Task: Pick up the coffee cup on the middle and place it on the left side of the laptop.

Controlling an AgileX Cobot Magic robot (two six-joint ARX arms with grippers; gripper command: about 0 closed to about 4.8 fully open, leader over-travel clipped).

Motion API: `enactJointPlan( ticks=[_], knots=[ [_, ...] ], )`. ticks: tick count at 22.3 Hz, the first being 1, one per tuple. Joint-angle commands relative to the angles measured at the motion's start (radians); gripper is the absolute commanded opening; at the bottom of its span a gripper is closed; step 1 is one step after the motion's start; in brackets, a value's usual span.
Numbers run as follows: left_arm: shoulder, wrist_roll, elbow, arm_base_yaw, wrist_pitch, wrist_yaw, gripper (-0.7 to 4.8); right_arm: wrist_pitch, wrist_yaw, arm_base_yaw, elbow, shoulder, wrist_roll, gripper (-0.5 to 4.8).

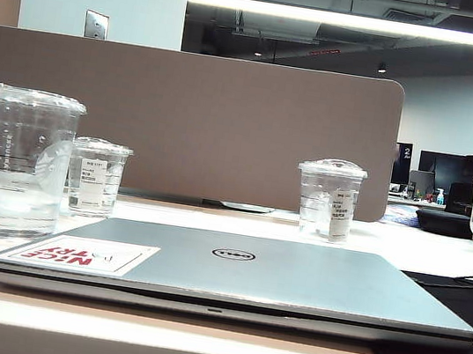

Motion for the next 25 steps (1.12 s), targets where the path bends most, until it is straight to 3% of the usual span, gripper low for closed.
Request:
enactJointPlan(
  ticks=[1,4,9,12,25],
  knots=[
    [-0.116,0.028,0.003,0.000,-0.139,-0.087,-0.03,0.027,0.002,-0.058,-0.004,-0.019,0.001,-0.05],
    [-0.255,0.080,0.003,0.000,-0.303,-0.131,-0.03,0.025,0.002,-0.104,-0.004,-0.019,0.001,-0.05],
    [-0.633,0.201,0.003,0.000,-0.828,-0.267,-0.03,0.026,0.002,-0.122,-0.004,-0.019,0.001,-0.05],
    [-0.819,0.234,0.003,0.000,-1.039,-0.310,-0.03,0.026,0.002,-0.122,-0.004,-0.019,0.001,-0.05],
    [-0.832,0.239,0.003,0.000,-0.986,-0.325,-0.04,0.025,0.002,-0.244,-0.004,-0.019,0.001,-0.05]
  ],
)
